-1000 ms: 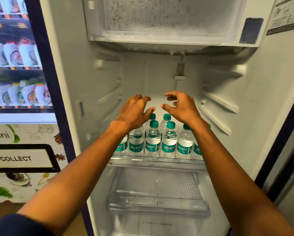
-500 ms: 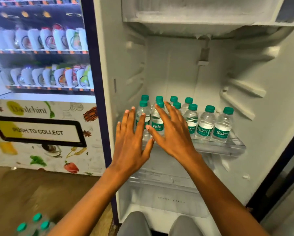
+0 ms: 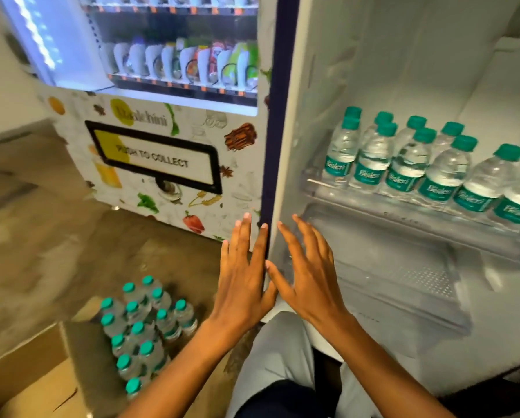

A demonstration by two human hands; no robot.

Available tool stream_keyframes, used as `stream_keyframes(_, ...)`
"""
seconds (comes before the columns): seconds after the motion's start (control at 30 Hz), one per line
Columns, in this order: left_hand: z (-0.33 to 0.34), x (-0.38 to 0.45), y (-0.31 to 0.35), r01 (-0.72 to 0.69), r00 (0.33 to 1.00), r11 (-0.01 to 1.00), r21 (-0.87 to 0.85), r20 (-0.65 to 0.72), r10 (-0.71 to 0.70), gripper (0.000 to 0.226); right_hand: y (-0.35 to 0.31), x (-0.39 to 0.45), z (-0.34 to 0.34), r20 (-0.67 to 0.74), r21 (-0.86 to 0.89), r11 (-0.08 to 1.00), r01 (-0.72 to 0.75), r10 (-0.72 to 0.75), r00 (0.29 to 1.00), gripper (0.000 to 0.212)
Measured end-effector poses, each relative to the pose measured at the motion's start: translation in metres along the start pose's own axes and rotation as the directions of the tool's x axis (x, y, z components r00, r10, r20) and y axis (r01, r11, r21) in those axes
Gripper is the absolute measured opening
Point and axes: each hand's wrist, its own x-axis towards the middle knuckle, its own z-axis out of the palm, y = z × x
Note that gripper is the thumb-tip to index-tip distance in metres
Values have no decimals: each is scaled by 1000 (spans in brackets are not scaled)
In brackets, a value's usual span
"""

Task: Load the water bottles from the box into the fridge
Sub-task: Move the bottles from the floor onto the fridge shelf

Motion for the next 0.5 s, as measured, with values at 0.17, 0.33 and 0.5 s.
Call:
stream_keyframes(0.17, 10, -49, -54, 164, 985, 985, 60, 40, -166, 79, -19, -14, 63, 210, 45, 999, 6, -15, 978, 66)
stream_keyframes(0.33, 30, -111, -112, 357, 914, 917, 175, 134, -382, 78, -34, -30, 128, 465, 89, 995, -37, -9, 885, 65)
stream_keyframes(0.5, 35, -170, -160, 493, 791, 816, 302, 234, -565, 83, -50, -46, 184, 624, 107, 994, 1, -68, 778, 63)
